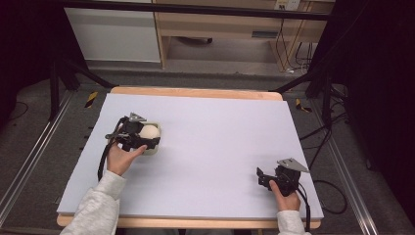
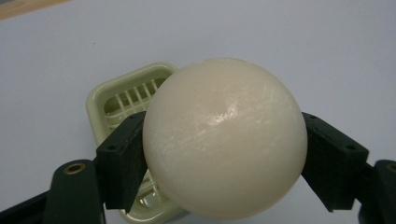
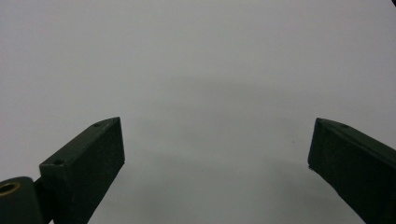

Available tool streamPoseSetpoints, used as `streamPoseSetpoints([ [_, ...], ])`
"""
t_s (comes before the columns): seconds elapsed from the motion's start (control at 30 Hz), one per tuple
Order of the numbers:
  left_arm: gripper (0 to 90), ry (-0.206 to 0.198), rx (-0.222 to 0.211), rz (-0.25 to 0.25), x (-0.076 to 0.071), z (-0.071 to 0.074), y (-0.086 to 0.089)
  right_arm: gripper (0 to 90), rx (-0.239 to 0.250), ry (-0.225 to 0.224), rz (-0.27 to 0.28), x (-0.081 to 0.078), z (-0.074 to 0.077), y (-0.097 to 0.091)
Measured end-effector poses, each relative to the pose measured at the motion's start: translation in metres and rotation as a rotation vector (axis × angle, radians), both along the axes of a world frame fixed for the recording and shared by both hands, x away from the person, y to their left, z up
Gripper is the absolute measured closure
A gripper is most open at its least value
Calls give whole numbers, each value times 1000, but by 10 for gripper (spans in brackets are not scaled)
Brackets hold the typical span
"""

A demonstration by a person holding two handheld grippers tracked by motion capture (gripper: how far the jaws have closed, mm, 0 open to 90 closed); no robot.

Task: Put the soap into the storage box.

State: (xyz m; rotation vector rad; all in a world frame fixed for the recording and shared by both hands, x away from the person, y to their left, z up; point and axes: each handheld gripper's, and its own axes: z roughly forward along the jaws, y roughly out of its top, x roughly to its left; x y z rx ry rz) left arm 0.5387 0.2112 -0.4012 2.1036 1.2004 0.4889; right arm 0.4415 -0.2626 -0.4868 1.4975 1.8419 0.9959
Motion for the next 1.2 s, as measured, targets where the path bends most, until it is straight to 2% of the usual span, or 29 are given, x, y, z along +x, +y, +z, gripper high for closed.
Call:
streamPoseSetpoints([
  [0.27, 234, 9, -3, 40, 10, -4, 5, 42, 2, 1, -1, 0, 0, 0],
  [0.67, 234, 22, 8, 58, 19, -7, 10, 41, 0, 0, 0, 0, 0, 0],
  [1.2, 234, 51, 35, 94, 31, -21, 16, 42, -1, 0, 1, 1, 0, 0],
])
